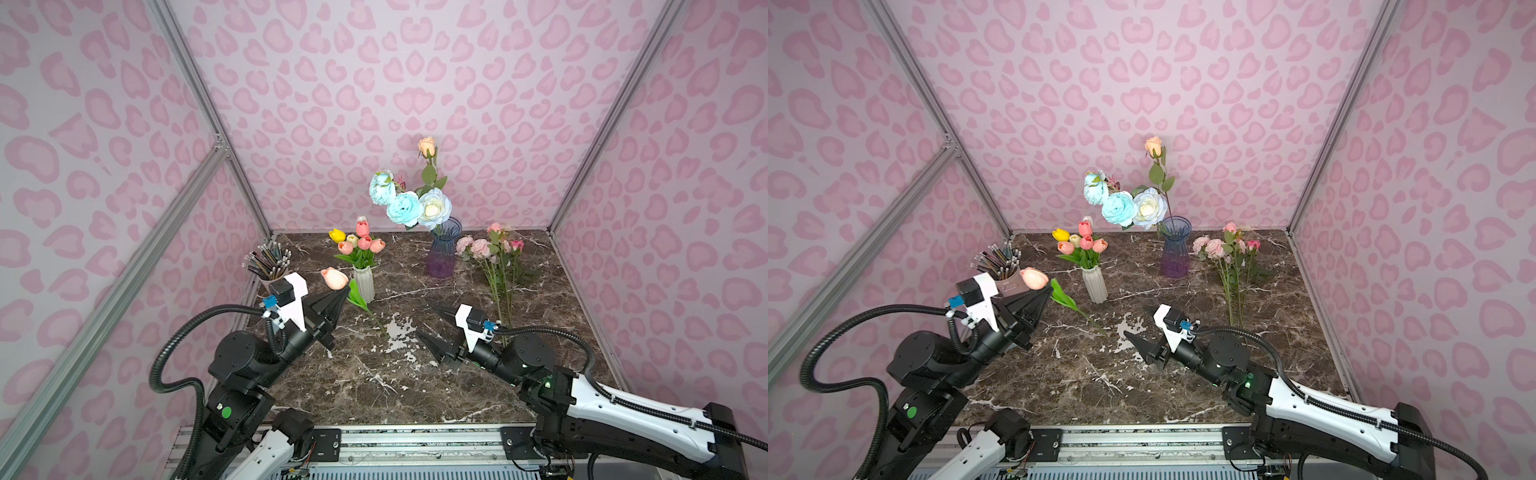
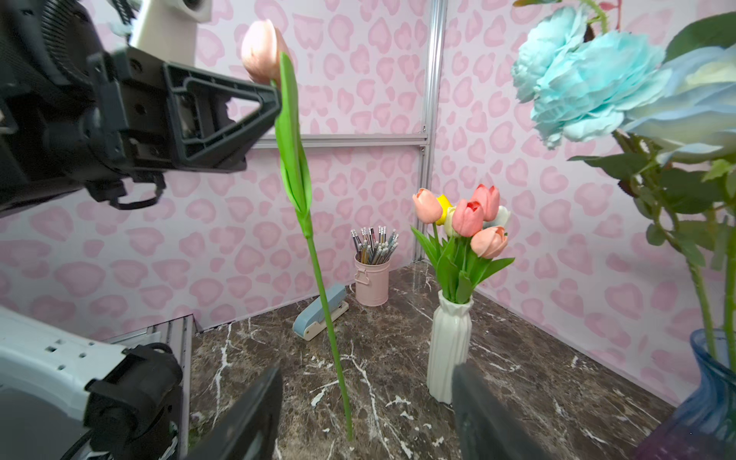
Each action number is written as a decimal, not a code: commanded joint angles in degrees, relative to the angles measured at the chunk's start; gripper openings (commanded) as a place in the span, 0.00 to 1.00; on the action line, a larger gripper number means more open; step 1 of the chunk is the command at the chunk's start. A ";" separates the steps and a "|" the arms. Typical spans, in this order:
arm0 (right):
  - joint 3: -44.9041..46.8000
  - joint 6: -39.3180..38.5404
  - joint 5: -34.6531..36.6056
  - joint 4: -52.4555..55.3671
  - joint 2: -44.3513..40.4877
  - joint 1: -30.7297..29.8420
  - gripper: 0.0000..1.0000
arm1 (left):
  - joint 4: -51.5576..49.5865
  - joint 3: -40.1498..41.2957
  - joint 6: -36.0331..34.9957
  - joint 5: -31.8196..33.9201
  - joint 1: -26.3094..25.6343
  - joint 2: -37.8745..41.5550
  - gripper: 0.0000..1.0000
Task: Pick out pink flowers from the vase
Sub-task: Place the flower at the center of the board.
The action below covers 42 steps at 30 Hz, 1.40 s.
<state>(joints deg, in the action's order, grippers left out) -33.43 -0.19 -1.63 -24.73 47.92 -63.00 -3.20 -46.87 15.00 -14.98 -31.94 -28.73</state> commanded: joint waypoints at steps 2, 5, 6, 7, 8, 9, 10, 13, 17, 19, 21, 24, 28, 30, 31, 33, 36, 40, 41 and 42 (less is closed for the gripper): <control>1.66 -2.70 -7.02 3.33 -2.10 -0.10 0.69 | 10.54 4.54 7.68 -11.33 -0.88 -0.38 0.02; -0.26 -3.77 -9.47 6.92 -0.13 -0.10 0.69 | 14.49 5.98 7.13 -16.83 -1.90 -1.59 0.02; -0.97 -3.89 -10.16 8.49 0.96 -0.11 0.68 | 14.86 6.00 6.64 -17.70 -2.26 -1.97 0.02; -1.29 -4.07 -11.23 8.93 1.84 -0.10 0.67 | 15.33 6.11 6.13 -18.29 -2.57 -2.16 0.02; -1.20 -4.03 -11.87 8.43 2.55 -0.11 0.65 | 15.91 6.17 5.99 -18.41 -2.81 -2.18 0.02; -0.89 -3.75 -12.48 7.47 3.36 -0.13 0.64 | 16.48 6.34 5.83 -18.25 -3.01 -2.33 0.02; -0.63 -3.44 -12.69 6.56 4.07 -0.10 0.64 | 17.00 6.39 5.74 -18.16 -3.12 -2.48 0.02; -0.14 -2.63 -11.70 4.72 6.04 -0.11 0.58 | 18.09 6.44 5.50 -18.25 -3.21 -2.86 0.02; -0.14 -1.66 -10.98 3.45 7.99 -0.10 0.45 | 18.42 6.53 5.11 -17.95 -3.30 -2.68 0.02; -0.14 -1.32 -11.19 2.79 8.95 -0.12 0.39 | 18.49 6.74 4.65 -17.90 -3.30 -2.41 0.02; -0.29 -1.22 -11.72 2.67 9.76 -0.11 0.30 | 18.49 7.05 4.29 -17.50 -3.30 -1.97 0.02; -0.67 -0.96 -11.79 2.93 10.73 -0.12 0.10 | 18.49 7.56 3.98 -16.80 -3.30 -1.42 0.02; -0.37 -0.94 -10.61 2.72 10.47 -0.15 0.00 | 16.29 7.37 3.54 -15.88 -3.30 -1.42 0.04; 0.42 -0.72 -8.95 2.50 9.47 -0.10 0.00 | 13.63 6.99 2.16 -15.07 -3.30 -1.18 0.20; 0.87 -0.13 -8.18 2.42 8.78 0.03 0.00 | 11.90 6.89 1.42 -14.31 -3.32 -0.92 0.30; 2.14 2.50 -6.83 2.23 7.32 0.78 0.00 | 7.95 6.66 -0.27 -11.86 -3.38 -0.33 0.44; 3.81 10.01 -4.81 3.93 5.17 2.68 0.00 | -0.25 6.91 -2.06 -4.53 -3.39 0.49 0.57; 5.79 18.31 -5.45 6.44 4.11 4.99 0.00 | -7.66 9.19 -4.66 -0.39 -3.85 1.94 0.60; 6.17 20.44 -4.94 6.58 4.32 5.25 0.00 | -9.67 9.79 -5.16 0.79 -4.28 2.39 0.60; 6.18 22.94 -3.58 7.06 4.77 5.34 0.00 | -11.30 10.19 -5.46 2.18 -4.56 2.81 0.60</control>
<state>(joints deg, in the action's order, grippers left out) -27.90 13.87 -7.05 -19.09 52.25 -57.98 -7.11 -37.56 12.27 -17.47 -36.03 -26.68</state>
